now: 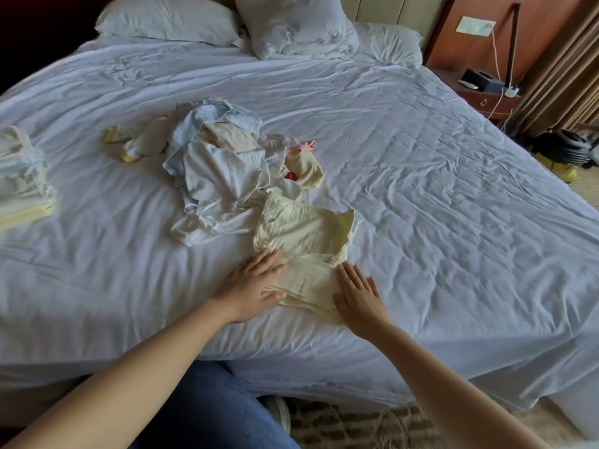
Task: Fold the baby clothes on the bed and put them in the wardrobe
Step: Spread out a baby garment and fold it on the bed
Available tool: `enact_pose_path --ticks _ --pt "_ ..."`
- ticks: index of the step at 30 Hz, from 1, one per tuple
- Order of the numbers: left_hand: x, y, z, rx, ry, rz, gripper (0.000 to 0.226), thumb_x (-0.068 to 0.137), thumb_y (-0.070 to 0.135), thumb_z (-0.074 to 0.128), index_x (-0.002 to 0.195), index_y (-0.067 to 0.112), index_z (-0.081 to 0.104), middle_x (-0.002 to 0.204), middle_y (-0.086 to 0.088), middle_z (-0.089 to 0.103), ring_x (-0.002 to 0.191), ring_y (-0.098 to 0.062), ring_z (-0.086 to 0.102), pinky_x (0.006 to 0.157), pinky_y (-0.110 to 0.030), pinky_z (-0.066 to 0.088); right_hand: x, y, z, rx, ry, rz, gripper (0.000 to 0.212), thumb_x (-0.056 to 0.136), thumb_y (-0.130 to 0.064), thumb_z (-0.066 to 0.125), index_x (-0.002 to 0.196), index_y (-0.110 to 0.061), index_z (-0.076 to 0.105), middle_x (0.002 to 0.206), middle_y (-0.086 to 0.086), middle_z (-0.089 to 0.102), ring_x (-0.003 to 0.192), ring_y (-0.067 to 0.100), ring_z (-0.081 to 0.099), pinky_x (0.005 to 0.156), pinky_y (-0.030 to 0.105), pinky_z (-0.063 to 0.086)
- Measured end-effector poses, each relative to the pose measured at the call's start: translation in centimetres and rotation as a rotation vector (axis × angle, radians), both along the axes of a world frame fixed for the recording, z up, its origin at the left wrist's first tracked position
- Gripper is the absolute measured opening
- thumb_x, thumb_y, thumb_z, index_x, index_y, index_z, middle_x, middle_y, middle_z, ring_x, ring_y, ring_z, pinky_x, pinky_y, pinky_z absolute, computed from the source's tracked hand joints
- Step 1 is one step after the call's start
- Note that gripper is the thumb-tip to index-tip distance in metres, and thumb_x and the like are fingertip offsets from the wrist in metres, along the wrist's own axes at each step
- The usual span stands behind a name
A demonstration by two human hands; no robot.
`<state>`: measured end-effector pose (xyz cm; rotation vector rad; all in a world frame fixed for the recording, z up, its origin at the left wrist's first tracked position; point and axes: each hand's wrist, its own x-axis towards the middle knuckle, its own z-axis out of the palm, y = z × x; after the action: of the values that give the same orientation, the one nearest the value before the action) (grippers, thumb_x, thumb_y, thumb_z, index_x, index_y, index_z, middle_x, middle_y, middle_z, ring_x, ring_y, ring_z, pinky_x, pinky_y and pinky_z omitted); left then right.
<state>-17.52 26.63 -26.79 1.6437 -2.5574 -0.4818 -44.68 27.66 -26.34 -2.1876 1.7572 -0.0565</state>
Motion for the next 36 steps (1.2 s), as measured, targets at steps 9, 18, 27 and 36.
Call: enact_pose_path --ticks 9,18,27,36 --pt "3.2 3.2 -0.1 -0.187 0.191 0.06 0.044 0.085 0.031 0.068 0.127 0.026 0.058 0.148 0.014 0.042 0.134 -0.003 0.042 0.094 -0.029 0.048 -1.2 2.0 1.9 -0.071 -0.203 0.252 0.06 0.079 -0.035 0.073 0.135 -0.037 0.053 0.15 -0.027 0.034 0.138 -0.01 0.024 0.094 0.018 0.042" --pt "1.3 2.9 2.0 -0.203 0.248 0.211 0.018 0.101 0.022 0.044 0.113 0.013 0.054 0.104 -0.004 0.069 0.091 -0.026 0.067 0.068 -0.034 0.048 -1.5 1.4 3.4 -0.091 -0.125 0.102 0.025 0.091 -0.028 0.055 0.115 -0.029 0.063 0.108 -0.011 0.069 0.096 0.016 0.063 0.068 0.027 0.047" --pt "-0.5 1.5 5.2 -0.118 0.525 0.498 0.032 0.082 0.049 0.052 0.099 0.023 0.059 0.089 0.014 0.062 0.086 -0.012 0.061 0.072 -0.031 0.044 -2.3 -1.1 7.1 0.092 -0.61 -0.239 0.019 0.088 -0.011 0.057 0.077 0.004 0.058 0.065 0.004 0.049 0.059 0.014 0.044 0.053 0.027 0.033" --pt "-2.9 -4.5 5.0 -0.119 0.965 0.846 0.031 0.09 0.031 0.065 0.116 0.017 0.053 0.106 -0.001 0.062 0.101 -0.018 0.06 0.079 -0.026 0.042 1.6 -6.1 5.6 -0.188 -0.773 -0.609 0.016 0.094 -0.028 0.05 0.092 -0.013 0.056 0.086 0.003 0.062 0.083 0.025 0.059 0.071 0.037 0.045"
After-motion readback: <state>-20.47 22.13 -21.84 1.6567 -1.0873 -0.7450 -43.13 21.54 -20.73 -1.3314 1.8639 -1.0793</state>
